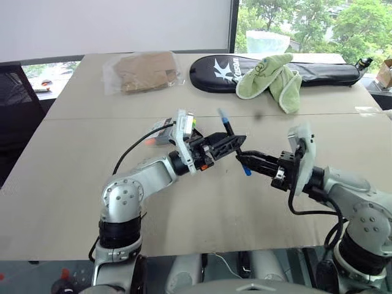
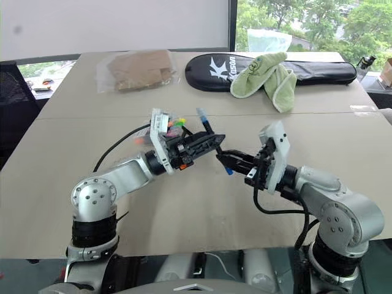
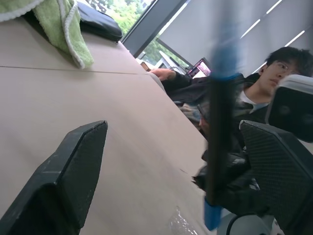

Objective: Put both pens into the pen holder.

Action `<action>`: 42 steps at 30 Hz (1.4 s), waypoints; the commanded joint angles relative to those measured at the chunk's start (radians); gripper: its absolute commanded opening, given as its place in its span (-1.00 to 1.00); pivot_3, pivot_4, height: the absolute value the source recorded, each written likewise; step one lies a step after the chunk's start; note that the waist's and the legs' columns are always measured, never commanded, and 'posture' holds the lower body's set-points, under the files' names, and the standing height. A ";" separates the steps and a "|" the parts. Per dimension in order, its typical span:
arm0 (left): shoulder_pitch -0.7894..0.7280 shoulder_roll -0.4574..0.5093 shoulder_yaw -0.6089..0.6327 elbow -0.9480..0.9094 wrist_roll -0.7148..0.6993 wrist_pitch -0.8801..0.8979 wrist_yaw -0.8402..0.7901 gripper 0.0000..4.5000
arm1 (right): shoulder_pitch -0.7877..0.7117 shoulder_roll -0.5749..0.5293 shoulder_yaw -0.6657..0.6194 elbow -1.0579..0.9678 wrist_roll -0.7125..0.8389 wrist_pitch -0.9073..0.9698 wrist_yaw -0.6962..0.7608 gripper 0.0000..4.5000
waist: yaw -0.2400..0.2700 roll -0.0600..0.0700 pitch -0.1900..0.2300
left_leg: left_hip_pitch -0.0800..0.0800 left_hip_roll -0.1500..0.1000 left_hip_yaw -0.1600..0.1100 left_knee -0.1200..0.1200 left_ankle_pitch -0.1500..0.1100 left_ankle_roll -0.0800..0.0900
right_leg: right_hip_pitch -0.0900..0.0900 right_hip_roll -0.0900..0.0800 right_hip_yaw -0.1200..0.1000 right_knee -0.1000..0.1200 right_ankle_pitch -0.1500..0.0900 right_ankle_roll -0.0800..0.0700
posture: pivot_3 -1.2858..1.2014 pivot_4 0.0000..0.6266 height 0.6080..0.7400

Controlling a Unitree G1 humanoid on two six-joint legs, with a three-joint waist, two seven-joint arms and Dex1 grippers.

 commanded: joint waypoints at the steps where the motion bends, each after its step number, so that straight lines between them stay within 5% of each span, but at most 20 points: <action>1: -0.042 0.012 0.003 -0.011 -0.046 -0.003 -0.032 0.22 | 0.004 -0.009 0.008 -0.039 0.050 0.002 -0.051 -1.00 | -0.001 0.000 0.000 | 0.000 0.000 0.000 0.000 0.000 0.000 | 0.000 0.000 0.001 0.000 0.000 0.000 | 0.03 -0.52 1.00; 7: -0.047 0.037 0.016 -0.036 -0.061 -0.015 -0.021 -0.99 | -0.002 -0.053 0.037 0.013 0.087 -0.045 -0.086 -1.00 | -0.002 0.000 0.000 | -0.001 0.000 0.000 -0.002 0.000 -0.001 | -0.001 0.000 0.001 0.000 0.000 0.000 | 0.03 -0.52 1.00; 10: -0.054 0.070 0.033 -0.050 -0.042 -0.039 -0.024 -1.00 | -0.021 -0.099 0.063 0.079 0.060 -0.116 -0.095 -1.00 | -0.004 0.000 0.000 | -0.001 0.000 0.000 -0.003 0.000 -0.001 | -0.002 0.000 0.001 0.000 0.000 0.000 | 0.03 -0.52 1.00; 19: -0.216 0.336 0.049 0.017 0.123 -0.108 -0.205 -1.00 | 0.000 -0.286 0.126 0.166 0.019 -0.345 -0.034 0.73 | -0.001 0.000 0.001 | -0.001 -0.001 0.000 -0.003 0.000 0.000 | -0.002 0.000 0.001 -0.002 0.000 0.000 | 0.03 -0.52 1.00; 27: -0.437 0.569 -0.168 0.271 0.491 -0.300 -0.606 -1.00 | 0.107 -0.386 0.191 0.133 -0.011 -0.512 0.013 0.73 | 0.001 -0.001 0.001 | -0.003 -0.001 0.002 -0.005 0.000 0.000 | -0.003 0.001 0.001 -0.005 -0.001 0.002 | 0.03 -0.52 1.00; 42: -0.555 0.538 -0.391 0.562 0.910 -0.585 -0.911 -1.00 | 0.257 -0.361 0.214 0.079 -0.031 -0.622 -0.122 0.73 | -0.002 -0.003 0.003 | -0.008 0.001 0.004 -0.005 0.000 0.000 | -0.009 0.001 0.002 -0.003 0.000 0.007 | 0.03 -0.52 1.00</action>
